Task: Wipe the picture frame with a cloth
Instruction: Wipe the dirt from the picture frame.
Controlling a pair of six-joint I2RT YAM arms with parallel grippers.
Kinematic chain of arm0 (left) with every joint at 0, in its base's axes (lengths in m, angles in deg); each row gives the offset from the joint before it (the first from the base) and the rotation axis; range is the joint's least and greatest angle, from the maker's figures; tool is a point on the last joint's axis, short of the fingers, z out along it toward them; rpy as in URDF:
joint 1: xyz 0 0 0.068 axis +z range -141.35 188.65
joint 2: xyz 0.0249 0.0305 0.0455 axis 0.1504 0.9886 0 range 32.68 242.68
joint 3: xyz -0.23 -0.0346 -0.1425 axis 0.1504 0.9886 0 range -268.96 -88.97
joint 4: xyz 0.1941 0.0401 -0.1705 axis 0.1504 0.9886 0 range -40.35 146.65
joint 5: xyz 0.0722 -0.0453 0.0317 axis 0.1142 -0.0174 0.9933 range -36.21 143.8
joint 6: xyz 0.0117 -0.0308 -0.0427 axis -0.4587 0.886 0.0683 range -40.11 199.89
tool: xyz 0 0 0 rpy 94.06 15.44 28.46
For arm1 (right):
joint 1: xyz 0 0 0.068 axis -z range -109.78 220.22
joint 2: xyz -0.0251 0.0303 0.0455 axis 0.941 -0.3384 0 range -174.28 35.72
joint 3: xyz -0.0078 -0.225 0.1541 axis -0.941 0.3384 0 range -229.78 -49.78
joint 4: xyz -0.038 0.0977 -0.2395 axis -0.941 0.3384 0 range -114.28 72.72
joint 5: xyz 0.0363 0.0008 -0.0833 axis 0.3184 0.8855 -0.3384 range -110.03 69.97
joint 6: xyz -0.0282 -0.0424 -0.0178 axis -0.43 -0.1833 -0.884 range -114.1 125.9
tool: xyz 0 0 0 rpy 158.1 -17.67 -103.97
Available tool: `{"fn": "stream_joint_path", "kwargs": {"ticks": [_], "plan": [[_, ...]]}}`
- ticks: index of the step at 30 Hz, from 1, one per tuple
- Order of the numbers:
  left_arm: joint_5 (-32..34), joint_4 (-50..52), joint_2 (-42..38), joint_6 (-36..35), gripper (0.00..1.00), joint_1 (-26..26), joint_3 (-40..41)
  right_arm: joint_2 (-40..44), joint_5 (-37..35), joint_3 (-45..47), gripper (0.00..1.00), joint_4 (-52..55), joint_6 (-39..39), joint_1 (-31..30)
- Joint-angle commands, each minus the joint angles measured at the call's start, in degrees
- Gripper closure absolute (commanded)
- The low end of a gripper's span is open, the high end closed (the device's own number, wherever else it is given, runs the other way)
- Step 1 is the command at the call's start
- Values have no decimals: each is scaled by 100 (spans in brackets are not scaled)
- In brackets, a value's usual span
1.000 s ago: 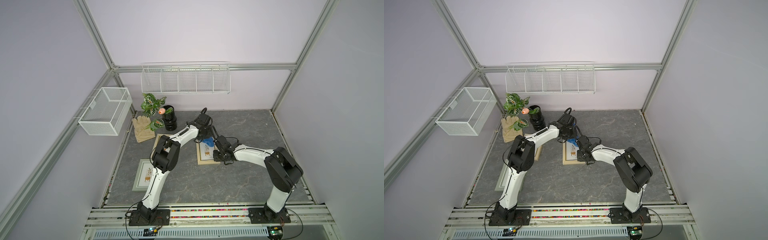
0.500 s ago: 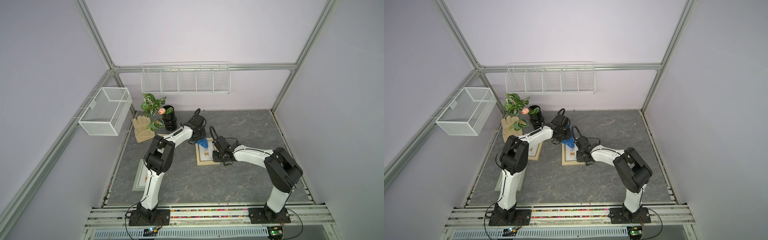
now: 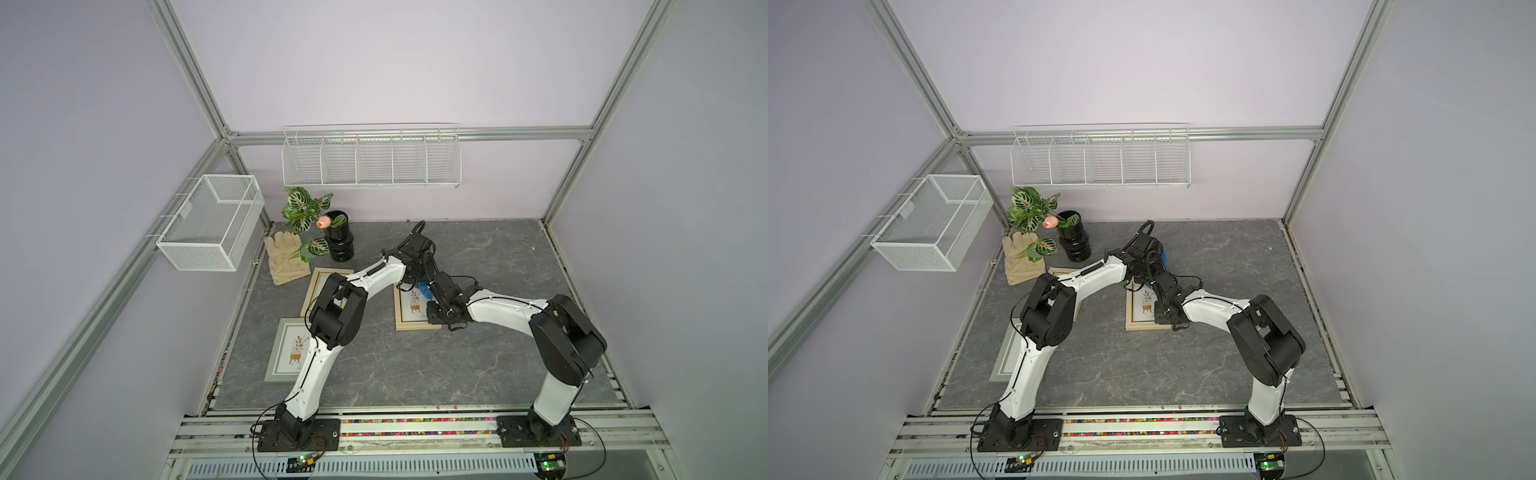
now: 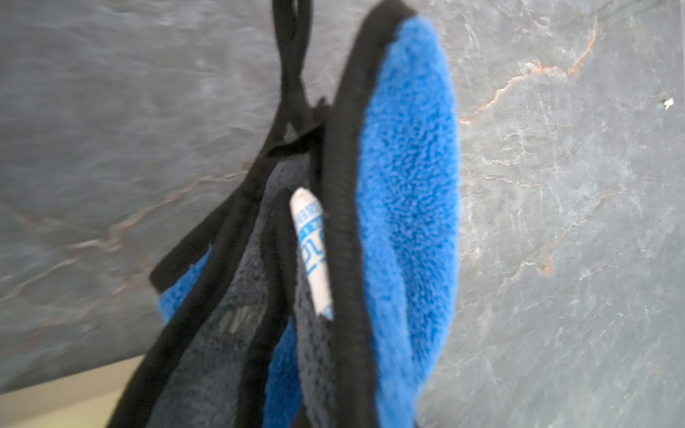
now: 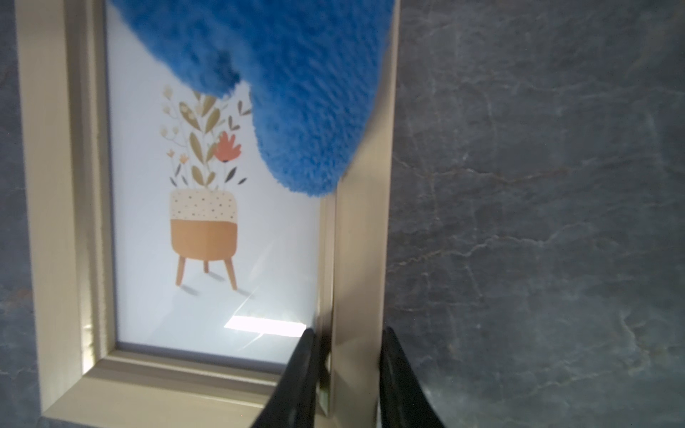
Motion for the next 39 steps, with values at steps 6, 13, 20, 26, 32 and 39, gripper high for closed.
{"fn": "stream_joint_path", "kwargs": {"ticks": [6, 13, 20, 26, 32, 39], "plan": [[181, 62, -584, -59, 100, 468, 1030, -105, 49, 79, 79, 262, -141, -40], [-10, 464, 179, 39, 100, 7, -242, -106, 72, 52, 79, 291, -120, -47], [551, 597, -427, -49, 100, 240, 665, -98, 44, 87, 79, 293, -139, -9], [706, 553, -1210, -184, 100, 184, 1718, -124, 63, 79, 79, 262, -128, 22], [79, 3, -1750, 133, 100, -313, 2832, -104, 69, 140, 79, 256, -123, 110], [88, -215, -1873, 297, 100, -114, 3239, -97, 97, 104, 79, 284, -120, 137]]}}
